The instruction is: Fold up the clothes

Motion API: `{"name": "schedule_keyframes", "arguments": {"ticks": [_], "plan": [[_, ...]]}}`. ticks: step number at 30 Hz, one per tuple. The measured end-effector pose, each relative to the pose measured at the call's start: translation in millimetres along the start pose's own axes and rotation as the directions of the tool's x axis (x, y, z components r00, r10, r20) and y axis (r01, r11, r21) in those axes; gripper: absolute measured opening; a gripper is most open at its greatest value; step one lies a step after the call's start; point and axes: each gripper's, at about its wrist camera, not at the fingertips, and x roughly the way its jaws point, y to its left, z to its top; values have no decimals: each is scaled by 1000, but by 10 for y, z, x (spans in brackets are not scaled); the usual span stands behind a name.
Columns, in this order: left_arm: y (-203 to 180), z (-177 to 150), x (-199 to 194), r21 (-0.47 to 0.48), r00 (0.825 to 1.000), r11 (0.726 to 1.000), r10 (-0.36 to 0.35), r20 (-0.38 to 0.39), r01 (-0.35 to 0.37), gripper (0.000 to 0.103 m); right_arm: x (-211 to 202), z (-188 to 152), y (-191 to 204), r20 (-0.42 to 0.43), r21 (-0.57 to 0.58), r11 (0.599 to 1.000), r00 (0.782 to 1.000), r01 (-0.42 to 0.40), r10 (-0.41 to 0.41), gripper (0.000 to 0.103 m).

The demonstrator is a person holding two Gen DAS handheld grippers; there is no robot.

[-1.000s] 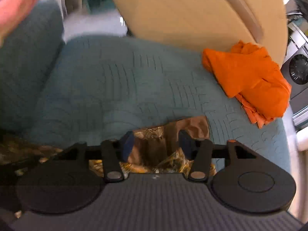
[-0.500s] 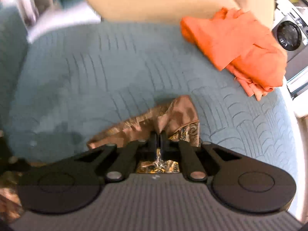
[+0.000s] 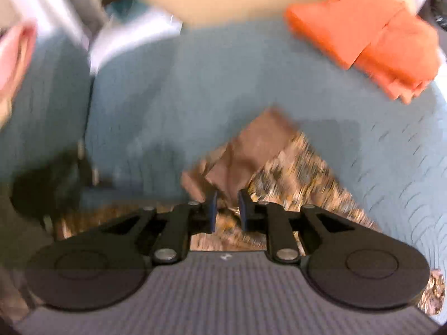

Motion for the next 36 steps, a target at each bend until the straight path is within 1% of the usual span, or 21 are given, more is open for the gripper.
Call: {"name": "schedule_keyframes", "arguments": {"ticks": [3,7,9,11,15,16,17,18,19,21,23,26,27,28,29,30,31,32,34,35,36], "plan": [[37,-13,-19,-20,1000,1000,-3,4,3,103,168,249,39,-2,-35,993,993,116,-116,47],[134,-11,-30,-74,999,997,-32,15,33,103,579,573,80,-61,-117,968,972,220,-228,47],[189,1,-35,-107,999,993,-47,21,49,103,814,643,-63,-127,-123,964,960,236,-251,47],[255,7,-38,-145,998,987,-63,31,67,103,999,618,-196,-182,-117,970,956,213,-232,47],[388,22,-63,-229,994,968,-89,63,101,103,1185,458,-488,-241,-19,995,966,96,-98,47],[403,23,-59,-239,994,966,-86,64,99,103,1168,438,-525,-234,3,996,969,84,-81,46],[414,24,-54,-248,995,964,-81,64,94,103,1148,422,-550,-228,23,998,972,66,-59,38],[420,25,-49,-253,995,963,-76,64,90,103,1127,413,-550,-219,24,998,975,55,-48,16],[425,27,-39,-258,996,962,-71,63,85,103,1093,412,-543,-200,16,997,977,80,-76,10],[429,26,-36,-265,996,961,-63,62,77,103,1024,412,-534,-160,3,991,979,132,-130,6],[433,23,-32,-269,997,961,-53,58,66,103,940,441,-597,-110,36,977,973,210,-205,5],[442,15,-19,-275,998,960,-40,51,53,103,856,491,-758,-67,88,931,935,353,-348,6],[448,12,-13,-279,998,959,-33,51,46,103,866,489,-810,-49,100,908,914,406,-403,8],[455,8,-4,-282,998,958,-29,51,42,103,918,458,-825,-41,107,903,909,417,-415,10],[461,5,4,-284,998,958,-27,51,41,103,968,427,-839,-37,114,897,904,426,-425,18],[468,1,13,-286,998,957,-25,51,39,103,1005,389,-837,-65,124,897,906,423,-418,38],[484,-5,37,-293,999,956,-18,49,32,103,1041,331,-836,-93,137,899,909,417,-407,48],[499,-8,57,-299,999,954,-12,46,26,103,1024,305,-816,-82,142,897,908,418,-410,55],[530,-15,97,-316,999,949,2,37,10,103,735,224,-767,33,206,884,900,420,-436,55],[540,-16,107,-321,999,947,6,36,6,103,644,206,-762,55,229,882,899,412,-435,55],[545,-10,100,-325,999,946,10,41,4,103,321,140,-727,128,293,876,892,384,-434,55]]}}
